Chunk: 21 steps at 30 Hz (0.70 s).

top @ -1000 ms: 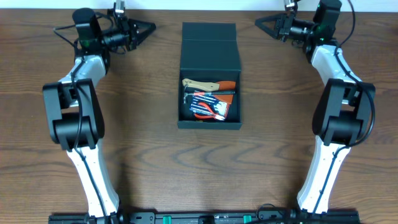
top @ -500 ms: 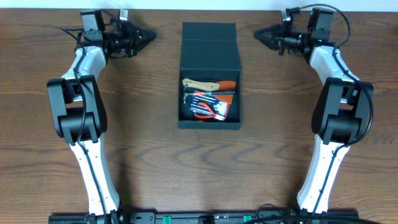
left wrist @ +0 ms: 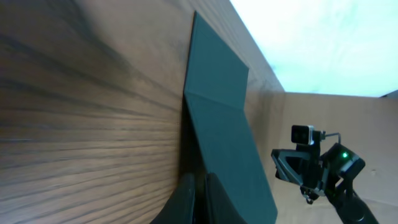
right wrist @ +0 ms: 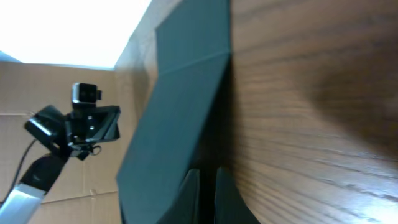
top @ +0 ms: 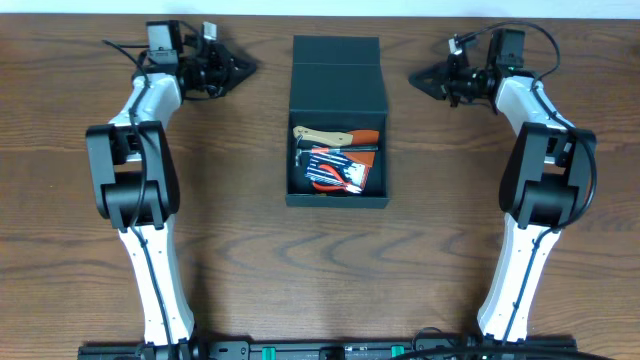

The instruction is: Pack container

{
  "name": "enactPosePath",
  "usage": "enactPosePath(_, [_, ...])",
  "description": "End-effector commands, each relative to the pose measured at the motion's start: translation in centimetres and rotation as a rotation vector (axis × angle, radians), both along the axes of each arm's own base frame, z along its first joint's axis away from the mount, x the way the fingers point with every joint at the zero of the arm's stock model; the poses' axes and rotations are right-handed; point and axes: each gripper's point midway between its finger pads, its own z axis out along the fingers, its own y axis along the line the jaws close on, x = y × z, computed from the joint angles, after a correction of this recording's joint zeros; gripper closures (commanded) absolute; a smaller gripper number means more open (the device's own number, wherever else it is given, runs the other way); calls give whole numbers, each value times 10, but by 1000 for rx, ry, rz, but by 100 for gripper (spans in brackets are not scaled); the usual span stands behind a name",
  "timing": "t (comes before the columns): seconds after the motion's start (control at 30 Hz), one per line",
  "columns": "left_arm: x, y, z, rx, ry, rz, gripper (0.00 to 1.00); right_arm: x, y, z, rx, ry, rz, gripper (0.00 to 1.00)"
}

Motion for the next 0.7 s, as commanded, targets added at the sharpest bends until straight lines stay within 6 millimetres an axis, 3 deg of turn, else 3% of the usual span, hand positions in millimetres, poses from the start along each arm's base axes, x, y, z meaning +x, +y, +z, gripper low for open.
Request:
enactPosePath(0.0, [1, -7, -14, 29, 2, -11, 94, -3, 10, -13, -13, -10, 39, 99])
enactPosePath(0.37, [-4, -12, -22, 36, 27, -18, 94, -7, 21, -19, -15, -3, 66, 99])
enactPosePath(0.67, [-12, -16, -40, 62, 72, -27, 94, -10, 34, -21, -25, -4, 92, 99])
